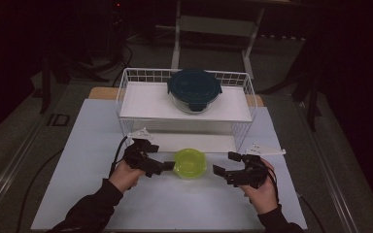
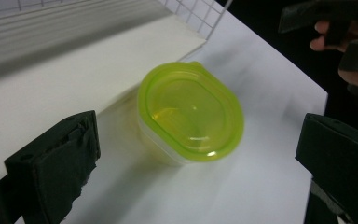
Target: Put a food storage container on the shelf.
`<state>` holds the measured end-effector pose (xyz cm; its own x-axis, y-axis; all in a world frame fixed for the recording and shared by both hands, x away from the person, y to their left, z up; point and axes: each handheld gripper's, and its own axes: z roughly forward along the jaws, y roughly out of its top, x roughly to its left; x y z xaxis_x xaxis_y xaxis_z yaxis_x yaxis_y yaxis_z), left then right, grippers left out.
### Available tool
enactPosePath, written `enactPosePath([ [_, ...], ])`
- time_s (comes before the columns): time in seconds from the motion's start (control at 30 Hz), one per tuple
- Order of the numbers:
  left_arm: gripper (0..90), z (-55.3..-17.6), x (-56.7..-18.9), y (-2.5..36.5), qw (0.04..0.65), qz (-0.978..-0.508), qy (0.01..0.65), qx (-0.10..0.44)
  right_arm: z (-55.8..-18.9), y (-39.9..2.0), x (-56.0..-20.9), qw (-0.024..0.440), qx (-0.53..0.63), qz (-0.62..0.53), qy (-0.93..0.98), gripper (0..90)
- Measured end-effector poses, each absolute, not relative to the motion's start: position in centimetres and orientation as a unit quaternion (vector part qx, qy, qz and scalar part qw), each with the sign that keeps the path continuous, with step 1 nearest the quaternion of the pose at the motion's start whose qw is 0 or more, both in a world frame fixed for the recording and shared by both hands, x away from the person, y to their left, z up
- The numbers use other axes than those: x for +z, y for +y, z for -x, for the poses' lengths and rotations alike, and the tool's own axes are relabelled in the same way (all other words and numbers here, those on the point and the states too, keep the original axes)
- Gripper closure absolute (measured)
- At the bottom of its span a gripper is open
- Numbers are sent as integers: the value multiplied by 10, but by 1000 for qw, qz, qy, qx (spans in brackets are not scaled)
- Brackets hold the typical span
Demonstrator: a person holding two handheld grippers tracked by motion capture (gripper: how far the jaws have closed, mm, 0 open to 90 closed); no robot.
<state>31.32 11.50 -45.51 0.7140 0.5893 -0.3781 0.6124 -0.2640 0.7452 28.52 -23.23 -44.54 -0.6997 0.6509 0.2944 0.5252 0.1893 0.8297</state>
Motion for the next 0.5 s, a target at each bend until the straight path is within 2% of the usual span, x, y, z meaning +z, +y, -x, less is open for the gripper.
enactPosePath([
  [0.3,0,-326,-475,103,455,-787,415,-34,-306,-219,-463,14,492,-422,761,148],
  [0.43,0,-331,-485,103,461,-770,438,-60,-318,-214,-474,-15,480,-452,752,214],
  [0.5,31,-334,-488,103,461,-761,451,-67,-320,-213,-477,-19,477,-459,749,225],
])
